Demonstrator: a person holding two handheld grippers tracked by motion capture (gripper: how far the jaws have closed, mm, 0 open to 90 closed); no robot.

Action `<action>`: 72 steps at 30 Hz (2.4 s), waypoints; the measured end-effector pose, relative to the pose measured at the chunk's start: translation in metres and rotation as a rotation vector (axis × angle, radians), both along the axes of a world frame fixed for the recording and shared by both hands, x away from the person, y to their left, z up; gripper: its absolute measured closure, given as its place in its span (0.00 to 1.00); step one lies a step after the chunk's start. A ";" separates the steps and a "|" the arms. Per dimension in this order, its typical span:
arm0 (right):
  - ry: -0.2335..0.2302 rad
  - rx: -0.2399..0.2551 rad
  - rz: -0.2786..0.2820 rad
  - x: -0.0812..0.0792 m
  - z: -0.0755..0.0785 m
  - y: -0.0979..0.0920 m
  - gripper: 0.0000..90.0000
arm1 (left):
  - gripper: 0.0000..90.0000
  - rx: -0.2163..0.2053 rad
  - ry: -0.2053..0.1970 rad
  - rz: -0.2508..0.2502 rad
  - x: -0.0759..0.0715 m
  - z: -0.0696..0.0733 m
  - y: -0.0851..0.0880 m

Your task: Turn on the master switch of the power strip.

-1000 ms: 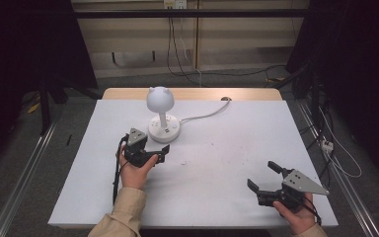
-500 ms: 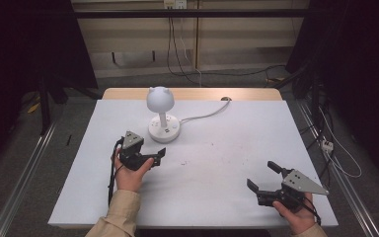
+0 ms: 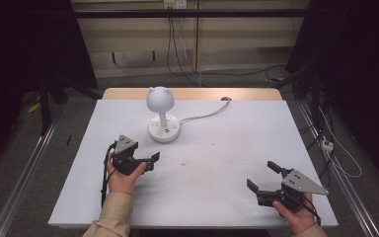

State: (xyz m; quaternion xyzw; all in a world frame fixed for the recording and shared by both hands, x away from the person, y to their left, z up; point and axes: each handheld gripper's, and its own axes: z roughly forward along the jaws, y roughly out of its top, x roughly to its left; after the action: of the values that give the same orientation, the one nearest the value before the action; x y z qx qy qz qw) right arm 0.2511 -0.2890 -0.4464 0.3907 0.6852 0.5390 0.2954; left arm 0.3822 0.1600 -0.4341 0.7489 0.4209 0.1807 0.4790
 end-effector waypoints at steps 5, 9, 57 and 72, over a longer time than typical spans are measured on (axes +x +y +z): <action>0.000 0.001 0.001 0.000 0.000 0.000 0.06 | 0.09 0.000 -0.001 -0.006 -0.003 0.000 0.004; 0.000 0.001 0.001 0.000 0.000 0.001 0.06 | 0.09 0.012 -0.003 -0.012 -0.004 0.000 0.006; 0.004 0.010 -0.002 0.000 0.000 0.001 0.07 | 0.09 0.017 -0.017 0.016 -0.020 0.001 0.040; 0.003 0.010 -0.001 0.000 0.000 0.000 0.07 | 0.09 0.023 -0.013 0.026 -0.028 -0.002 0.051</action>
State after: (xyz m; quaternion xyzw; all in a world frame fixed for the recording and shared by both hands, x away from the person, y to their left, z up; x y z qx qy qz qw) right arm 0.2509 -0.2885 -0.4463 0.3934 0.6828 0.5417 0.2926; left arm 0.3547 0.2113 -0.4363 0.7474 0.4255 0.1968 0.4708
